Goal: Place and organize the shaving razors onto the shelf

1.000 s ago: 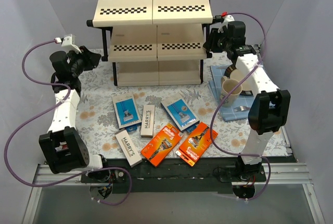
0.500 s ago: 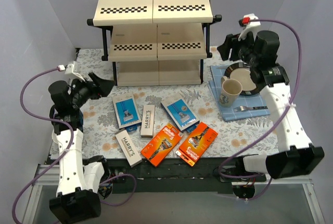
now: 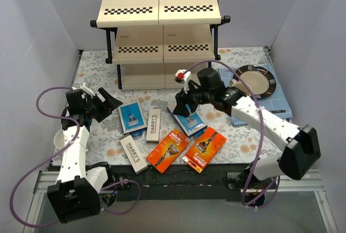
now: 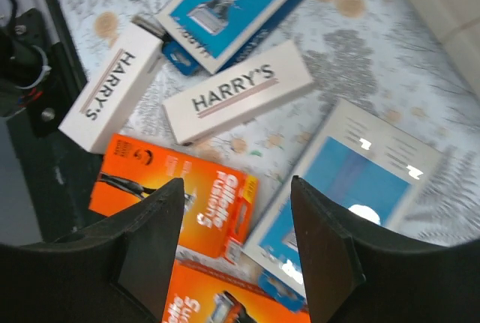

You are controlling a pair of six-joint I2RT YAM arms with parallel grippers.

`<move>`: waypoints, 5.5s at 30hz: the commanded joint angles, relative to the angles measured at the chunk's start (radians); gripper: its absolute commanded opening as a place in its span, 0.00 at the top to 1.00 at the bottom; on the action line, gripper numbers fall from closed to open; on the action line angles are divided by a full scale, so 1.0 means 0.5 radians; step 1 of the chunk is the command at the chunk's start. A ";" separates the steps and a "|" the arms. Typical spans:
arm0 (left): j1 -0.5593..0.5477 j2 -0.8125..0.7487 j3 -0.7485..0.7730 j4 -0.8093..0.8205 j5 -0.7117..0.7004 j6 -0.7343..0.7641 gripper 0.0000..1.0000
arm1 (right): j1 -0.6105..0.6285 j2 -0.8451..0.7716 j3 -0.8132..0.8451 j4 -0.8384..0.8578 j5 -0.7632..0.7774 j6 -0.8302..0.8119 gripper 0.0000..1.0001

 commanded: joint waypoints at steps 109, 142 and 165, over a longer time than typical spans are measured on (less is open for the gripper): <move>-0.044 1.031 -0.746 1.947 0.929 -1.456 0.22 | 0.198 1.615 0.569 1.314 -0.573 1.866 0.99; -0.115 2.004 0.854 0.311 1.359 0.168 0.91 | -0.100 0.581 0.084 0.455 -0.227 0.507 0.59; -0.016 2.446 1.199 0.239 1.393 -0.024 0.46 | -0.198 0.562 0.044 0.522 -0.260 0.477 0.59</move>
